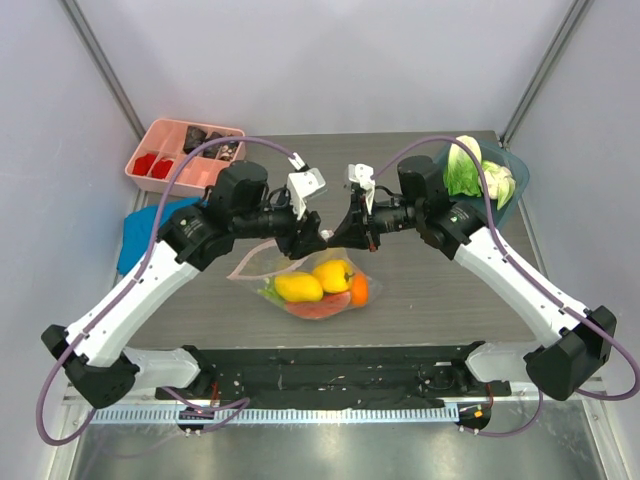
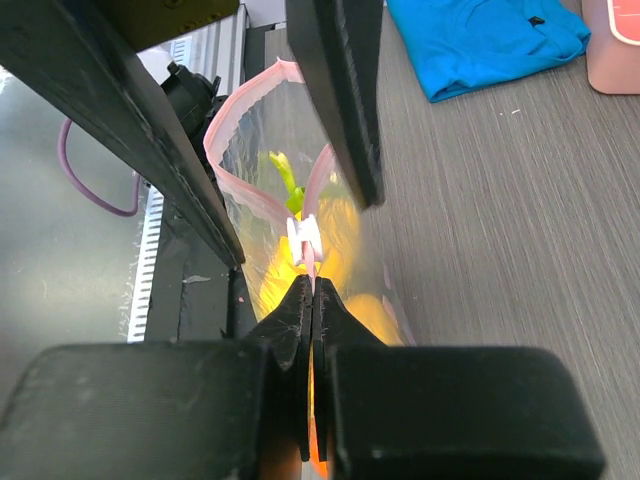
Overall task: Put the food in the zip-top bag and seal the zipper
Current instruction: Zip the zipper food storage bag at the center of the board.
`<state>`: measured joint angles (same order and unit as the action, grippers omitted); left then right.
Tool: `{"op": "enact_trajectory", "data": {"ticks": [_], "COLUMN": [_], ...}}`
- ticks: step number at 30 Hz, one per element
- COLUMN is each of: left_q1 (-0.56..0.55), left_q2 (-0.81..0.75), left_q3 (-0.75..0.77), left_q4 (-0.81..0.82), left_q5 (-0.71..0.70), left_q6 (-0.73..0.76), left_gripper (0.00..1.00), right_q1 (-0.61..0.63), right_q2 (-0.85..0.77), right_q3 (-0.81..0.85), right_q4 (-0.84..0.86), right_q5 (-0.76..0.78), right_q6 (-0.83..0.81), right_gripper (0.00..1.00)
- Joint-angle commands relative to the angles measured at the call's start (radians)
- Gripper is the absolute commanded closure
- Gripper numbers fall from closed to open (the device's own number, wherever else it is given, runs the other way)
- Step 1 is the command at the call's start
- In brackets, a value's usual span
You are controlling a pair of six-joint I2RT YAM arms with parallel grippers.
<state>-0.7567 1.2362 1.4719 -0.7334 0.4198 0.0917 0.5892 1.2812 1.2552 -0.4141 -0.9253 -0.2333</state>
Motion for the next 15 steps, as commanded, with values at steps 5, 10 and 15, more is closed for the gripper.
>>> {"op": "enact_trajectory", "data": {"ticks": [5, 10, 15], "left_q1": [0.003, 0.013, 0.037], "left_q2": [0.015, 0.006, -0.007], "left_q3": [-0.015, -0.030, -0.056], "left_q4": [0.138, 0.111, 0.063], "left_q5": [0.111, 0.091, 0.088], "left_q6": [-0.069, -0.040, -0.021], "left_gripper": [0.58, 0.80, 0.86], "right_q1": [0.003, 0.004, 0.001], "right_q2": [-0.043, -0.077, -0.098], "right_q3": [0.036, 0.015, -0.008], "right_q4": [0.032, 0.060, 0.097], "right_q5": [0.003, 0.020, 0.054], "right_q6": [0.012, 0.022, 0.045], "right_gripper": [0.99, 0.99, 0.99]}}
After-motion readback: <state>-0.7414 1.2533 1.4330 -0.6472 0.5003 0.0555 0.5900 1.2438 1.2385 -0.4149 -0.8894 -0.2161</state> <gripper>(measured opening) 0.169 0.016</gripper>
